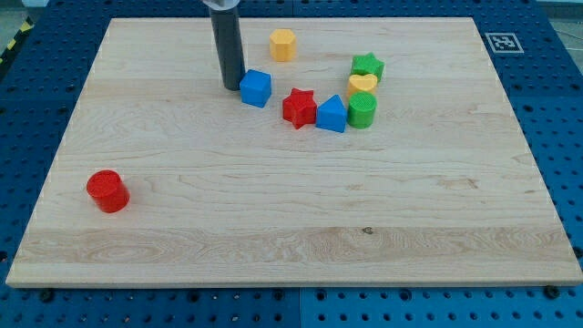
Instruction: Move the yellow hexagon to the top of the blue cube
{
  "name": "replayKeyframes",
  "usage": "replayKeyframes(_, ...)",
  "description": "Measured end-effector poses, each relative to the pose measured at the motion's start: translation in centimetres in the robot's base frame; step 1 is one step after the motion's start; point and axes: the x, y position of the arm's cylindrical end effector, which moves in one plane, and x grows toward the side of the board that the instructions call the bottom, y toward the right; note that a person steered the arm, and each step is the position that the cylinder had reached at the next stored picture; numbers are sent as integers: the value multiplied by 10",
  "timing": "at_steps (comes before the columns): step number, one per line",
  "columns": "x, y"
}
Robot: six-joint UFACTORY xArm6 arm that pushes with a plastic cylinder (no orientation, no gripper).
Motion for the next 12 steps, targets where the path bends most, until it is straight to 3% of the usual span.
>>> replayKeyframes(5,8,12)
replayKeyframes(12,-45,-28)
